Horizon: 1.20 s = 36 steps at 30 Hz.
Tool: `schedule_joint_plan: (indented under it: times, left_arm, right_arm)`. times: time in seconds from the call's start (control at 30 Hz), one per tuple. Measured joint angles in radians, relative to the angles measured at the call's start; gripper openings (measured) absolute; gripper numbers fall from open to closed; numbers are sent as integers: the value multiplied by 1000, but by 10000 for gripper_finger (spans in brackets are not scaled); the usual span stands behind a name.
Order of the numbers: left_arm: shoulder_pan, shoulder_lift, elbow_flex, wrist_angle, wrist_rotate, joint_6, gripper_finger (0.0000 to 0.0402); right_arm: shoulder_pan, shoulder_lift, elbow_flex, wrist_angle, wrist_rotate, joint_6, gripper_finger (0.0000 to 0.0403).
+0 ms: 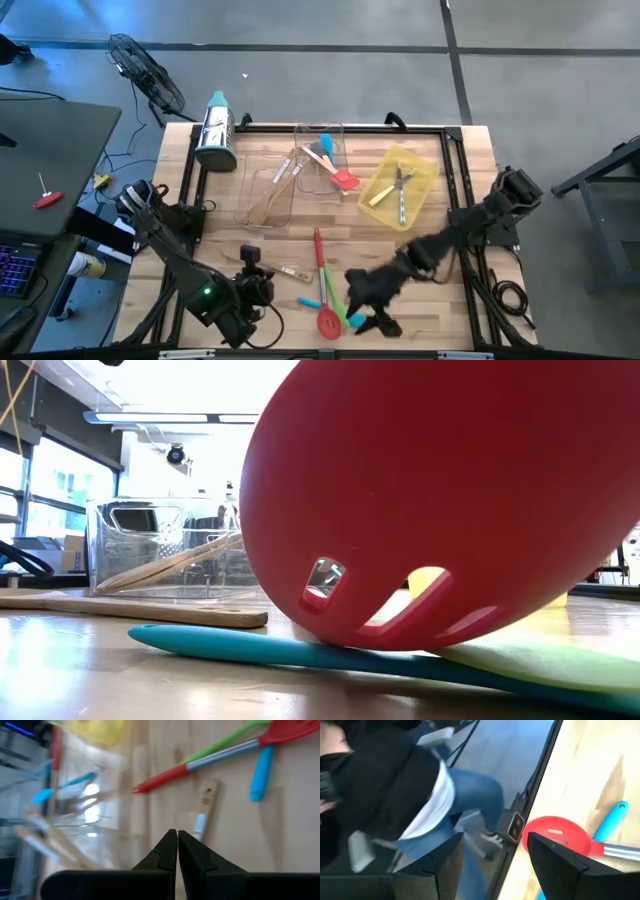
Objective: Pick & Place Kitchen Items
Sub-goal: Put the red serving spoon into the left transparent bin
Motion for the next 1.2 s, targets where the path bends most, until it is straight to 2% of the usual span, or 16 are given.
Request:
schedule_joint_plan:
  times: [0.1, 0.23, 0.33, 0.47, 0.57, 0.7, 0.8, 1.03, 1.2]
  left_arm:
    - [25, 0, 0, 79, 77, 57, 30]
    - [49, 0, 0, 186, 172, 153, 85]
    - [53, 0, 0, 259, 194, 242, 134]
    - [53, 0, 0, 326, 194, 400, 183]
    - [53, 1, 0, 369, 200, 555, 203]
    - [53, 34, 0, 427, 246, 809, 206]
    - [59, 68, 0, 491, 309, 914, 207]
    - [104, 166, 0, 585, 332, 954, 207]
    - [119, 213, 0, 602, 356, 954, 207]
  right_arm:
    - [77, 0, 0, 40, 155, 44, 210]
    - [166, 3, 0, 96, 342, 88, 210]
    - [220, 20, 0, 137, 462, 122, 210]
    - [272, 65, 0, 189, 555, 190, 210]
    - [293, 108, 0, 237, 585, 246, 210]
    - [308, 167, 0, 324, 590, 303, 210]
    - [310, 199, 0, 397, 588, 304, 210]
    - [314, 220, 0, 489, 578, 273, 210]
    - [313, 220, 0, 499, 580, 172, 210]
